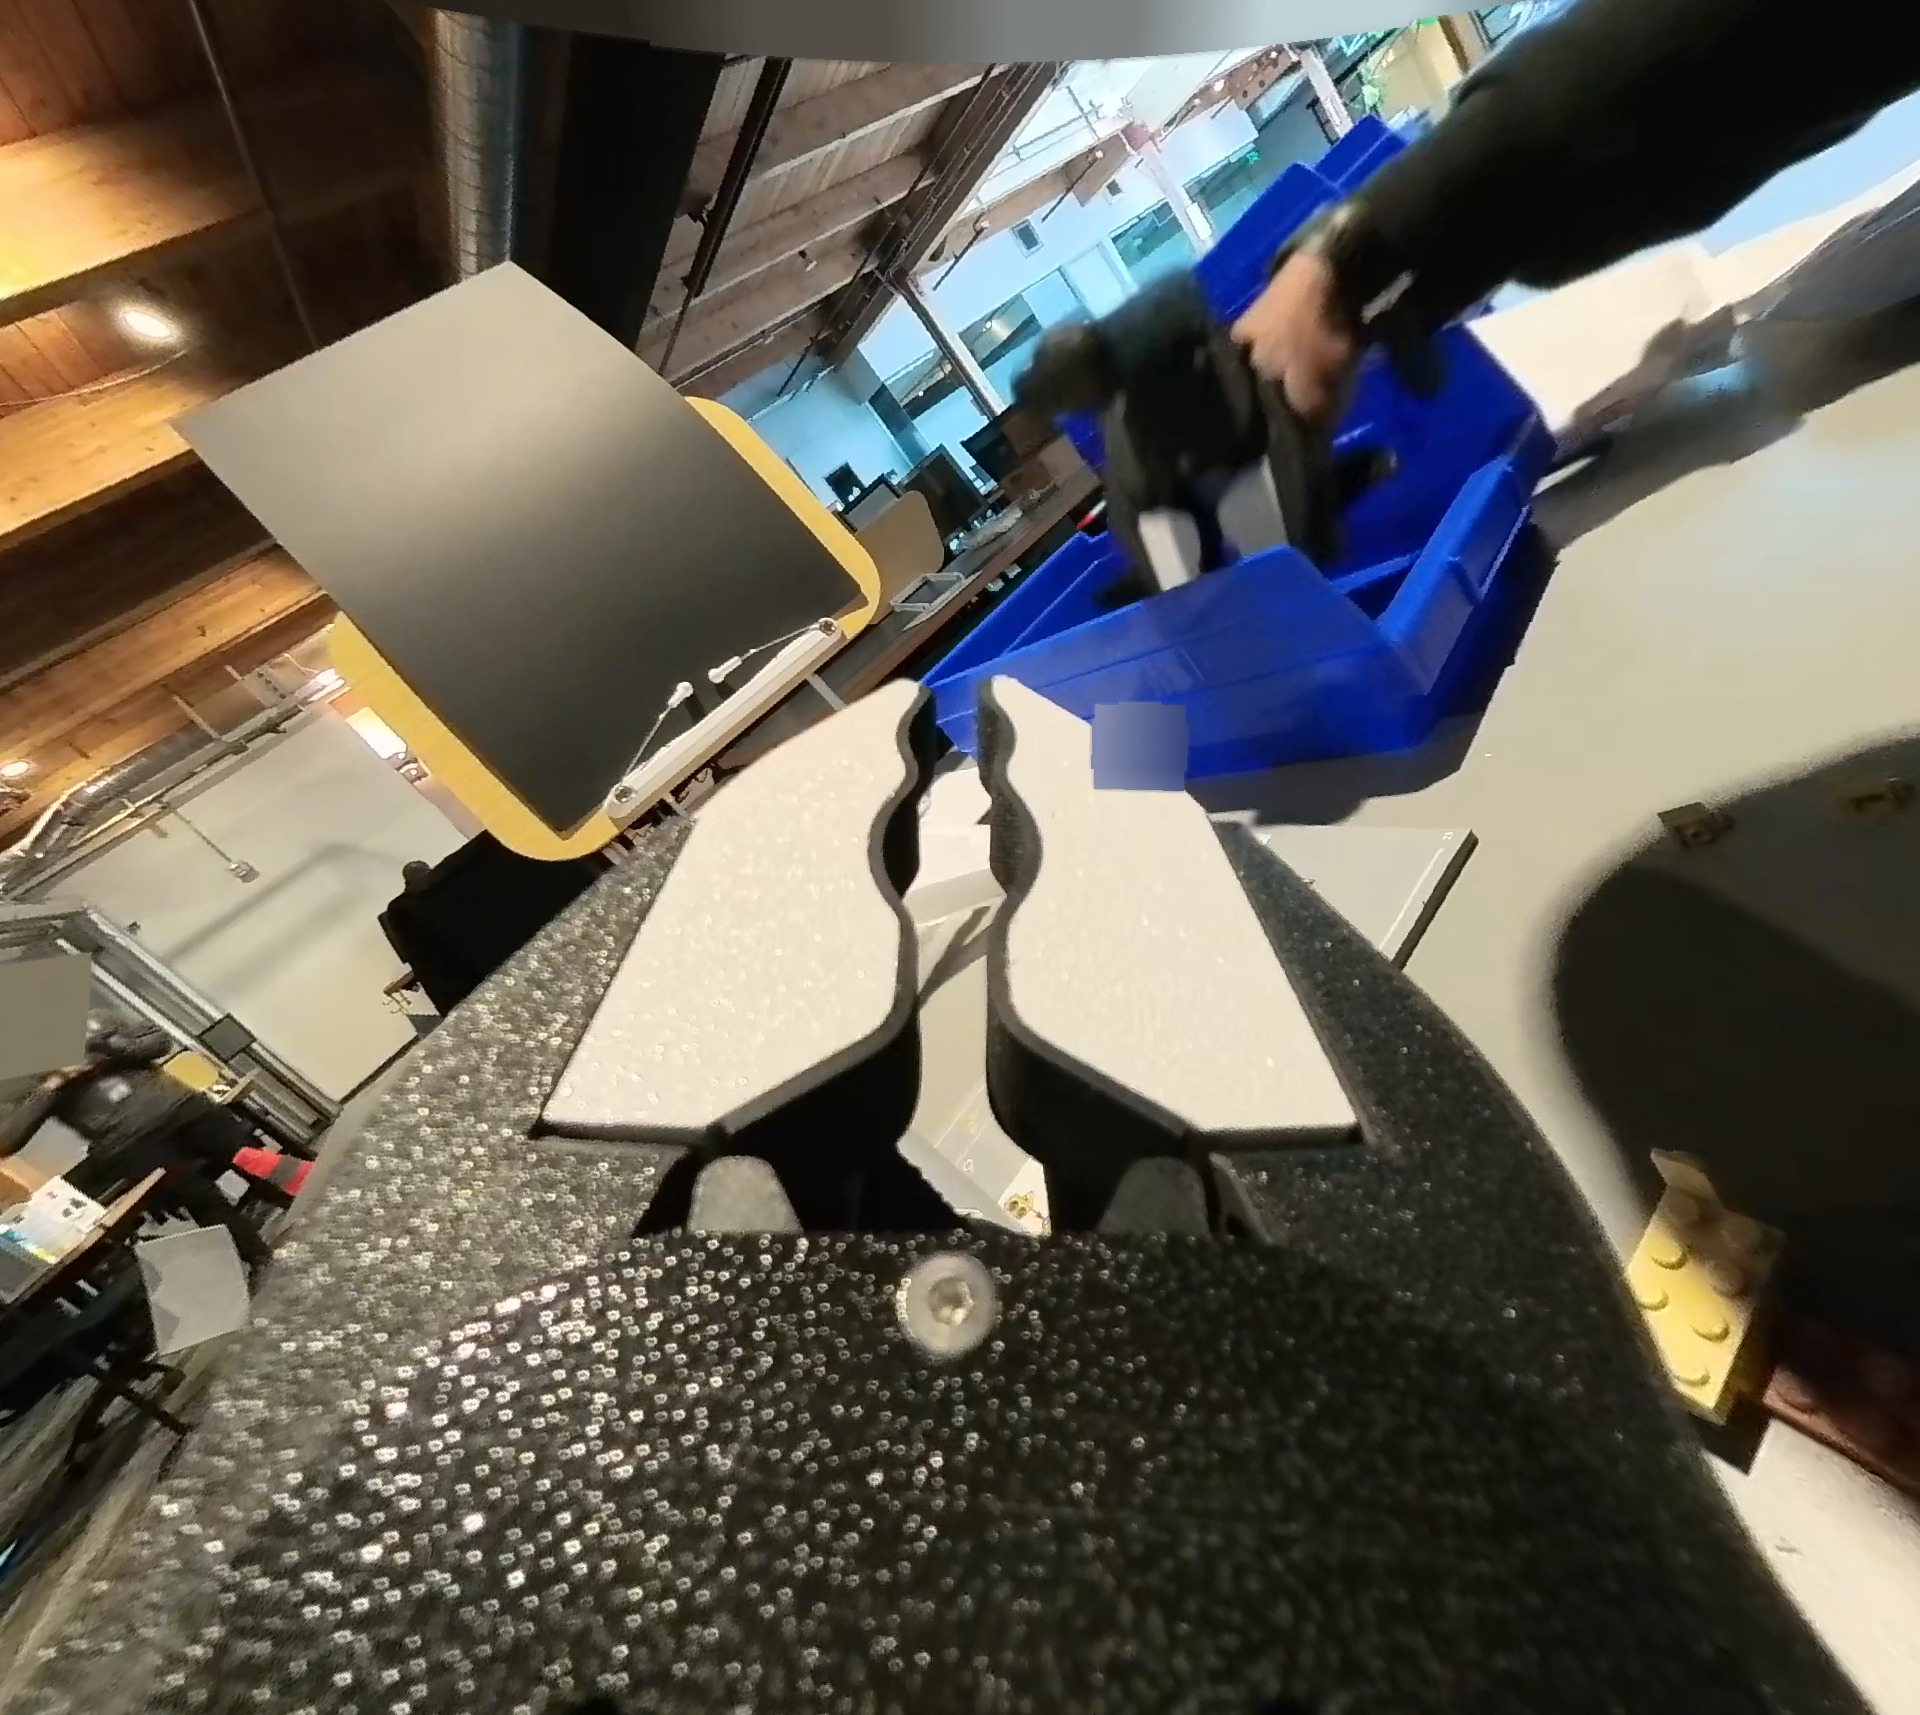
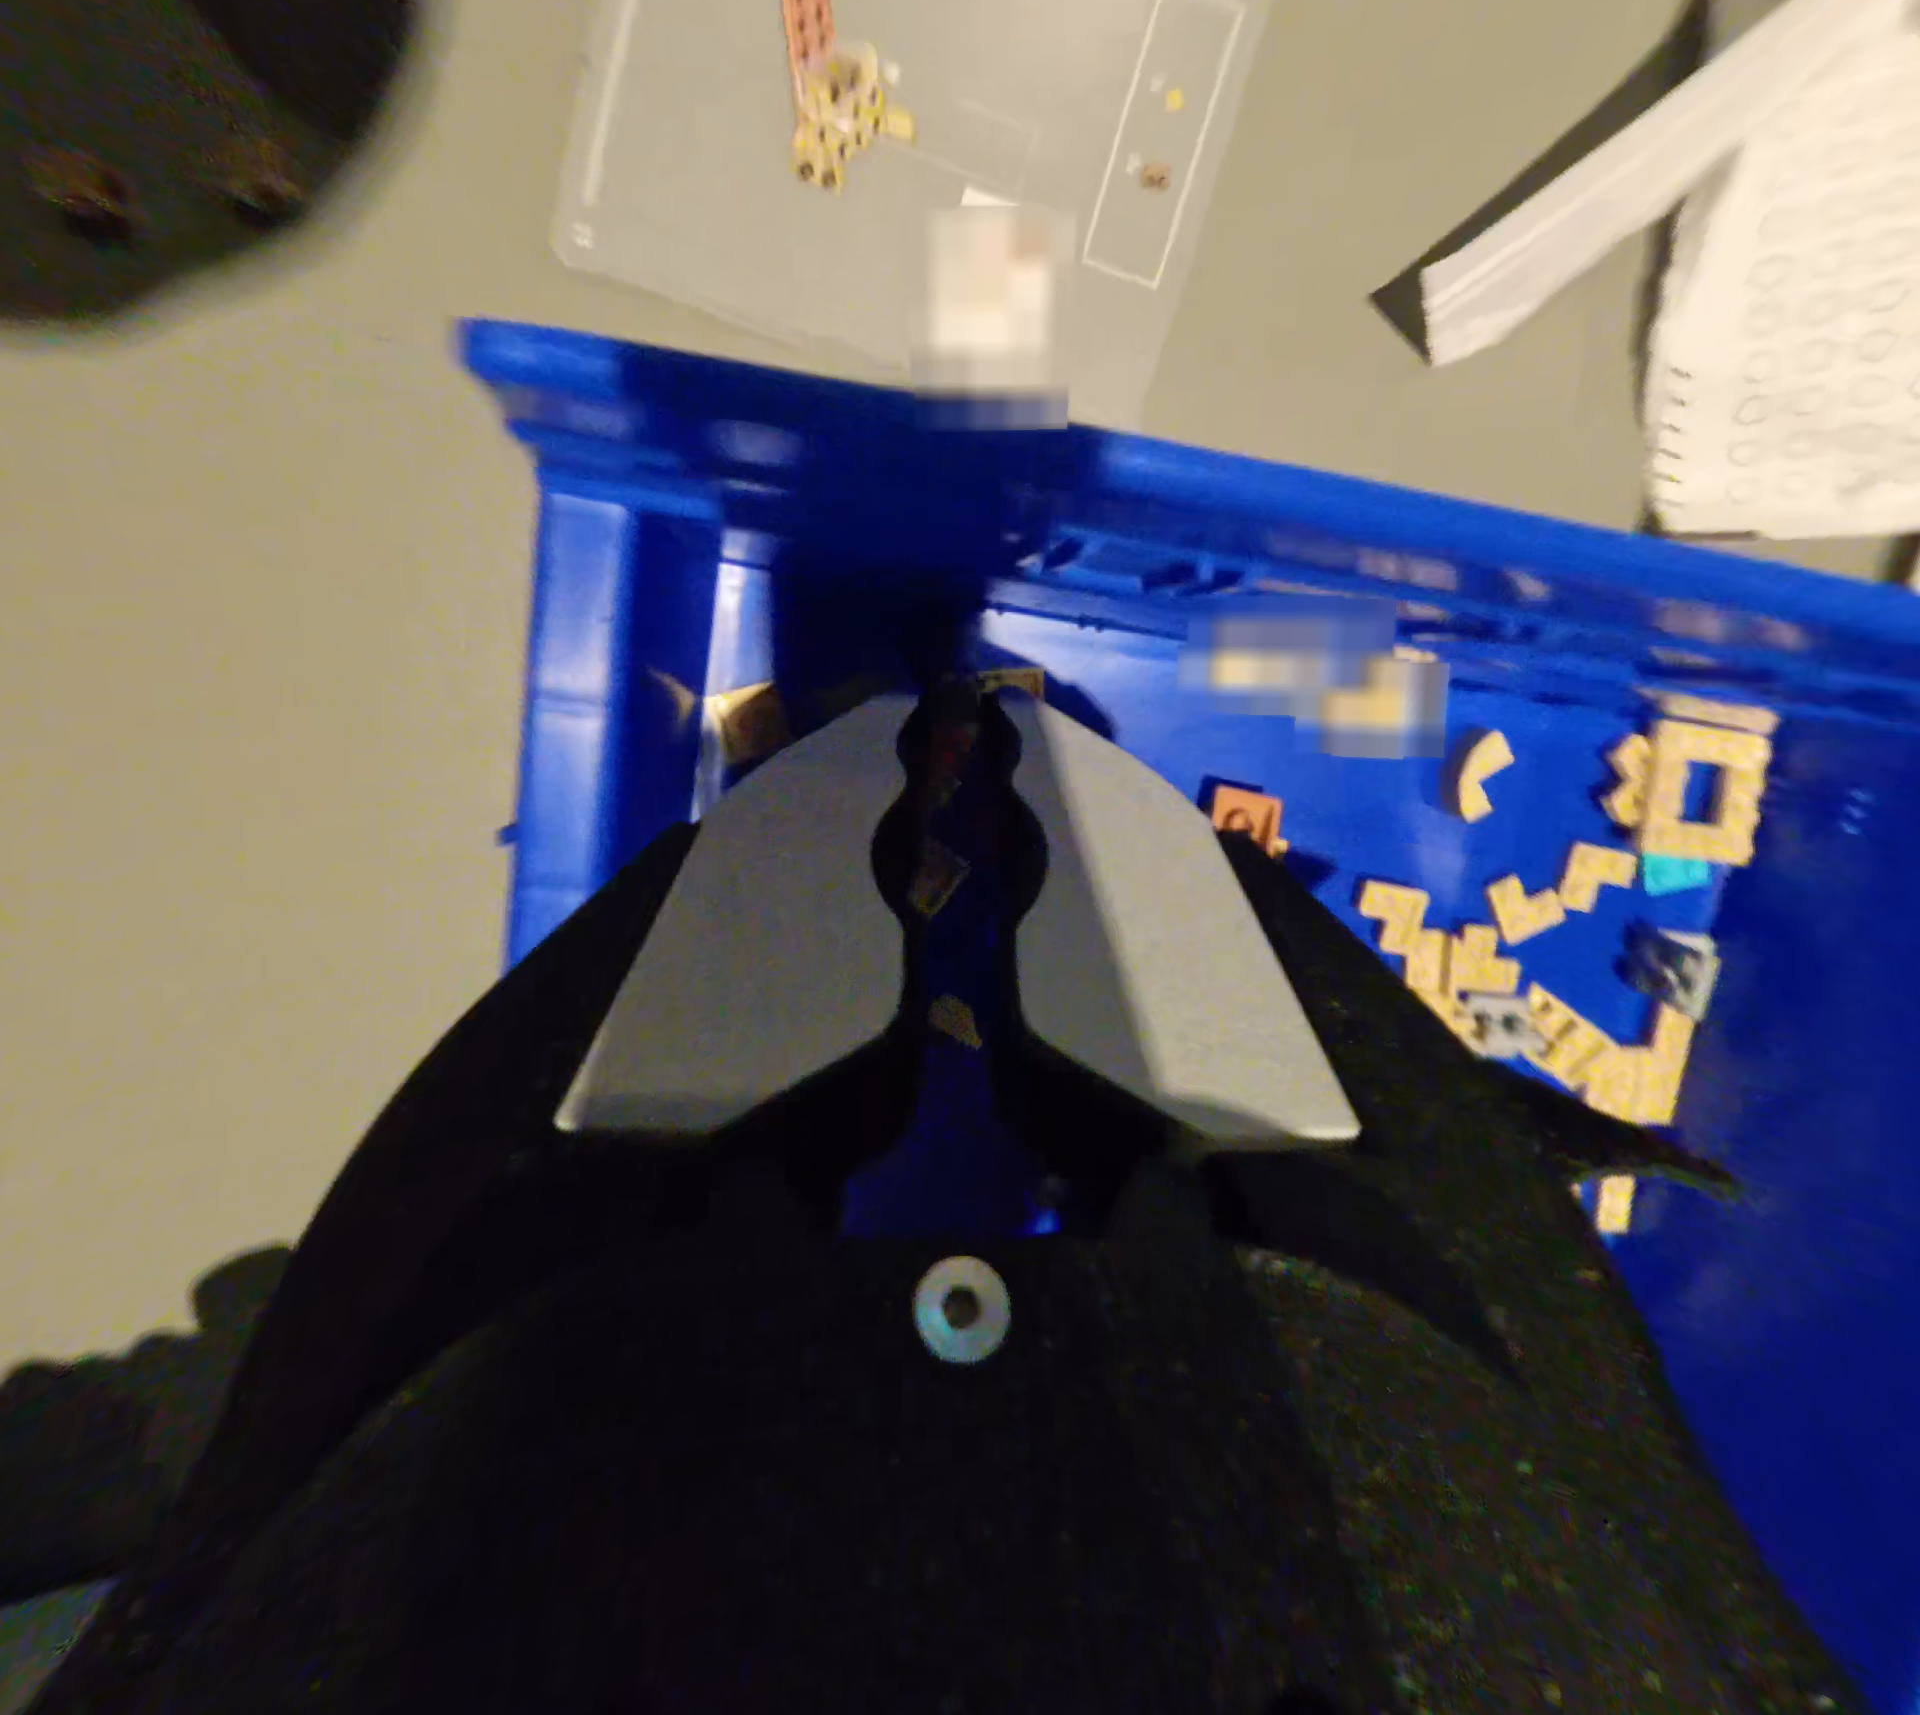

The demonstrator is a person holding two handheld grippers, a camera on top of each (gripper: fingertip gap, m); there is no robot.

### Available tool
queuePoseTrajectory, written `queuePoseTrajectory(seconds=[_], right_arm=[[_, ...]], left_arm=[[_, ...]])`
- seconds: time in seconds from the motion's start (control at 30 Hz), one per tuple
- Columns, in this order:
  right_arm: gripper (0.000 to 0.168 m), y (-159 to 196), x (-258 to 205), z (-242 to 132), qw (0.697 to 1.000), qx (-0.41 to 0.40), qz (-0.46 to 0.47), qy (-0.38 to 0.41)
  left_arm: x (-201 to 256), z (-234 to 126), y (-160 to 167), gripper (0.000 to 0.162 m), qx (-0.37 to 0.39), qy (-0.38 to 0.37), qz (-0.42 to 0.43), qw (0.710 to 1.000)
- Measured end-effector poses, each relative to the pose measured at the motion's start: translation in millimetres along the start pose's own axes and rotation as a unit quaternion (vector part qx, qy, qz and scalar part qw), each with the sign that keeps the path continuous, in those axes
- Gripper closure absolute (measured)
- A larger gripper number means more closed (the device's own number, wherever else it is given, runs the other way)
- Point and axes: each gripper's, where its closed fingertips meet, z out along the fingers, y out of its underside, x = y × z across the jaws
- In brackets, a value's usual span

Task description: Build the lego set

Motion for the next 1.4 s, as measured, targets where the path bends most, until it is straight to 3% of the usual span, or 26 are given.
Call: queuePoseTrajectory(seconds=[0.2, 0.3, 0.4, 0.53, 0.73, 1.2, 1.4], right_arm=[[0.160, -38.5, -45.4, -79.9, 0.982, 0.163, 0.056, 0.080], [0.160, -54.3, -84.8, -89.2, 0.965, 0.224, 0.076, 0.113], [0.160, -60.8, -115.0, -65.8, 0.958, 0.235, 0.093, 0.134], [0.160, -69.7, -143.2, -19.4, 0.959, 0.240, 0.116, 0.097], [0.160, -62.8, -160.2, 23.4, 0.980, 0.166, 0.093, 0.058], [0.159, -57.6, -163.3, 46.1, 0.981, 0.161, 0.103, 0.038], [0.149, -58.4, -163.7, 43.0, 0.979, 0.173, 0.102, 0.035]], left_arm=[[0.5, -0.1, -2.6, 0.155, 0.004, 0.000, 0.001, 1.000], [1.4, 0.4, -3.0, 0.155, 0.005, 0.001, 0.001, 1.000], [3.5, 1.8, -2.0, 0.155, 0.004, 0.003, -0.001, 1.000], [6.5, 3.9, 1.0, 0.155, -0.001, 0.005, 0.005, 1.000], [2.4, 2.7, 3.1, 0.155, -0.005, -0.004, 0.017, 1.000], [3.6, 2.3, 7.7, 0.155, -0.013, 0.000, 0.023, 1.000], [3.8, 2.6, 8.7, 0.155, -0.015, 0.001, 0.023, 1.000]])
